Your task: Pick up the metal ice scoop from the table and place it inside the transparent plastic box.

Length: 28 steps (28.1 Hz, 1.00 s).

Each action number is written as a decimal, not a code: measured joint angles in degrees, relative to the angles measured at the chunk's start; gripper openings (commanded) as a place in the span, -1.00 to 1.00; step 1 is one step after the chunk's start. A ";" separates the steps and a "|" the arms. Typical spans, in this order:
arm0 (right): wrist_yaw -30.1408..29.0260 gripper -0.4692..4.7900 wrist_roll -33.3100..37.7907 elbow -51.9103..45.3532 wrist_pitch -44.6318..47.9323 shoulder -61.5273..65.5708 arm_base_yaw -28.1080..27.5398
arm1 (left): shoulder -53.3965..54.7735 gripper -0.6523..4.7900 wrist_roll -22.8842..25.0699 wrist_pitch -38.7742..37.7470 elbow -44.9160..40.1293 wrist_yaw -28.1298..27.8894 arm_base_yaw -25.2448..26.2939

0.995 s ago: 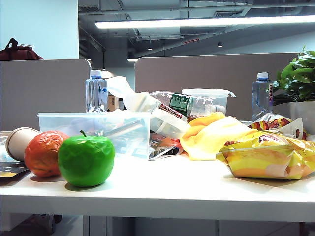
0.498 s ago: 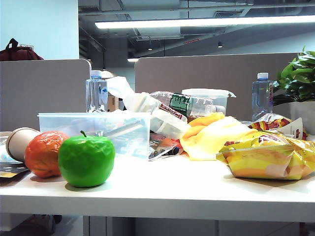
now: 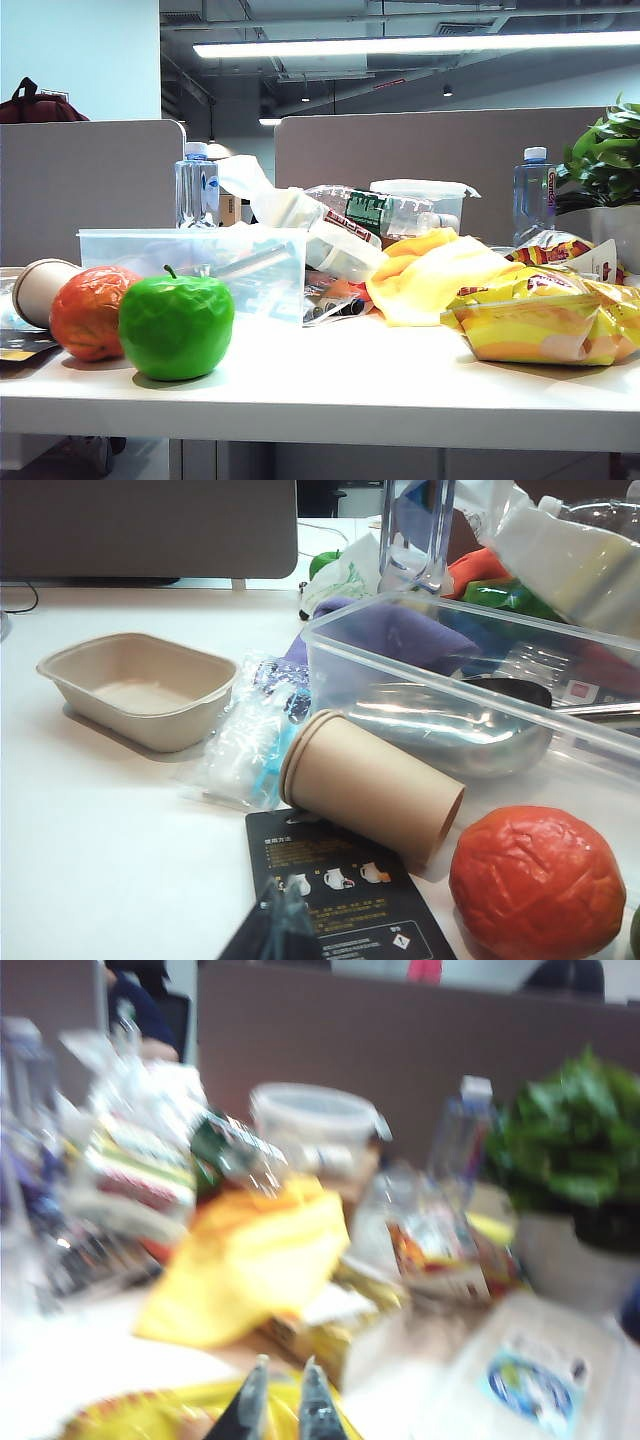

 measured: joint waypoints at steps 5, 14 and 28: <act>-0.31 -0.63 0.07 -9.62 10.73 0.00 -2.38 | 0.00 -0.78 0.00 0.00 0.00 0.02 0.00; -5.75 -0.63 7.76 -12.31 14.64 -0.13 -14.49 | 0.02 -0.78 -0.02 -0.02 0.00 0.00 0.00; -0.76 -0.63 4.68 -12.31 14.47 -0.13 -14.43 | 0.02 -0.78 -0.02 0.00 0.00 0.00 0.00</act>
